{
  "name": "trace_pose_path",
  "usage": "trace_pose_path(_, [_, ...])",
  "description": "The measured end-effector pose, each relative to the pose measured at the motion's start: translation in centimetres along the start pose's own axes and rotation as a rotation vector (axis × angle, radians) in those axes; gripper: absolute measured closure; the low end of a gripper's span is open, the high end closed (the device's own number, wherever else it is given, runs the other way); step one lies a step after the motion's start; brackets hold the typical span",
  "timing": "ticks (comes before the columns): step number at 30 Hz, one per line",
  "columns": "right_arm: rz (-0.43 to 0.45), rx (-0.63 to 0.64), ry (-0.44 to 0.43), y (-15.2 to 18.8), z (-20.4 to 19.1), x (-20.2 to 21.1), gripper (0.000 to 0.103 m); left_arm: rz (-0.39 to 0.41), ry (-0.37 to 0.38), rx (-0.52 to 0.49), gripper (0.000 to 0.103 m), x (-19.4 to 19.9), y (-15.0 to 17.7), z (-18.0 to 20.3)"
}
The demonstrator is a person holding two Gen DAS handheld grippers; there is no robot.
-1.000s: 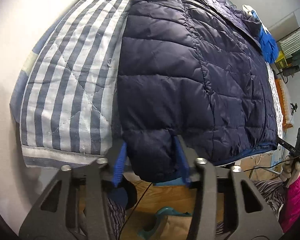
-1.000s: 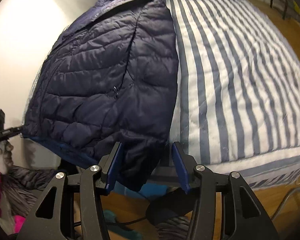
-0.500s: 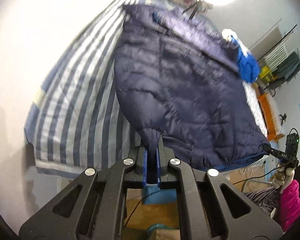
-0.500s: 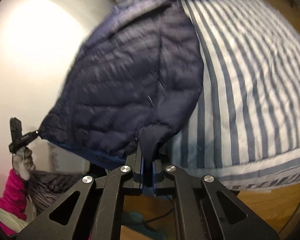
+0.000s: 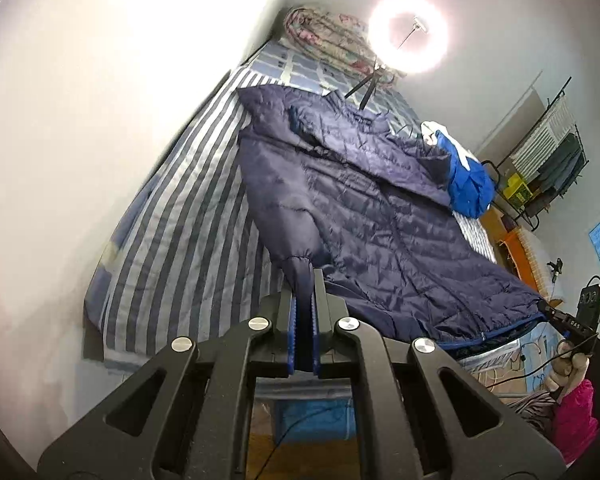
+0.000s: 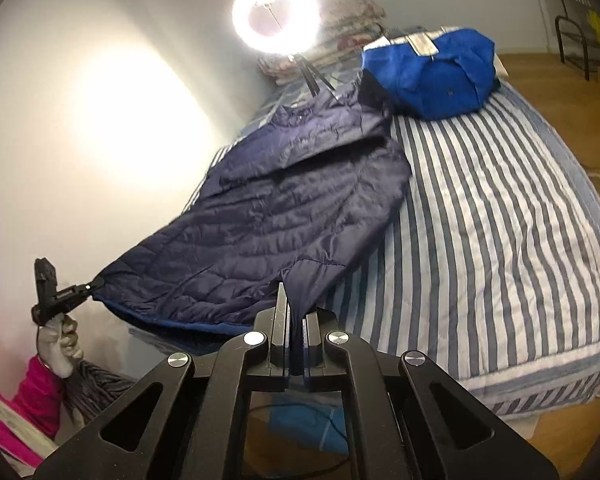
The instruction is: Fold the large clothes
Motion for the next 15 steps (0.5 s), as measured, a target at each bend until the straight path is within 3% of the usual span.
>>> trace_pose_path(10, [0.077,0.028,0.023,-6.1,-0.8,-1.4,0.101,0.076,0.0,-0.106,0.1,-1.0,-7.2,3.6])
trace_pose_path(15, [0.107,0.013,0.05,-10.9,-0.1,-3.5,0.101,0.084,-0.008,-0.095,0.1,-3.7,-11.7,3.2])
Point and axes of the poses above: each gripper's, at about its wrist camera, not at the fingertips, and x roughly against the way its jaws point, z to its right, y to its underside, the point moved 4 cm from there along -x, roughly the way its jaws point, and after that the axes turned 11 degrees about y, right-handed, at the moved point
